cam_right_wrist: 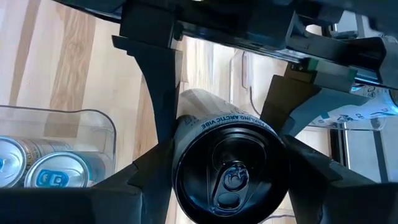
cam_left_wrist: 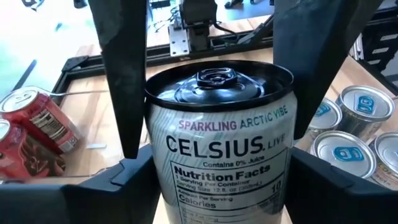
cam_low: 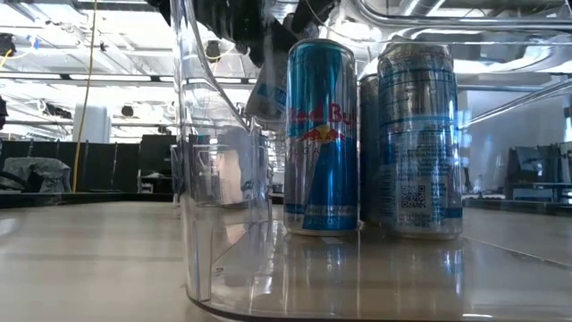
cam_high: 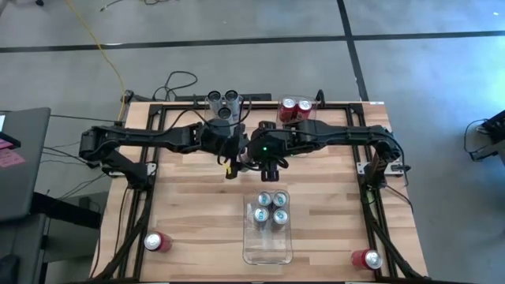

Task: Sort soda cans
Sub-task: Put the white soda can into the top left transparent bin

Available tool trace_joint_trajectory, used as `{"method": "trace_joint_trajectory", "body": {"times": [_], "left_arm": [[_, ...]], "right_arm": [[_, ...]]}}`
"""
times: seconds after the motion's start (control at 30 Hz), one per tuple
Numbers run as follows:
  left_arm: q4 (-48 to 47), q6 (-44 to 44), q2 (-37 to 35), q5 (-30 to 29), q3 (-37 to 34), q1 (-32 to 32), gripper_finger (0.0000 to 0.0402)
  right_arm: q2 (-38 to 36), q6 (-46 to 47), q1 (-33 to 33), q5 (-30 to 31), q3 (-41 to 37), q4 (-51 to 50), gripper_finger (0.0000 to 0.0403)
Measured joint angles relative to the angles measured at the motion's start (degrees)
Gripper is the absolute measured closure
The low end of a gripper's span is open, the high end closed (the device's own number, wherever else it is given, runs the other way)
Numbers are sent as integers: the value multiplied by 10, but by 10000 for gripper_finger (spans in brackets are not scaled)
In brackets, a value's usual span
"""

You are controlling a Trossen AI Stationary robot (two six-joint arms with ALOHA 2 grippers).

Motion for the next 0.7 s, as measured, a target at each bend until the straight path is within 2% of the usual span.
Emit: {"method": "trace_joint_trajectory", "body": {"times": [0.2,0.5,0.7], "left_arm": [[1,-5,0,-17,0,0,146],[13,-6,0,-44,0,1,147],[11,-12,0,-58,-2,20,147]], "right_arm": [[0,-3,0,0,0,0,152],[-8,26,-1,1,0,-1,97],[-45,35,-15,-1,1,27,79]]}}
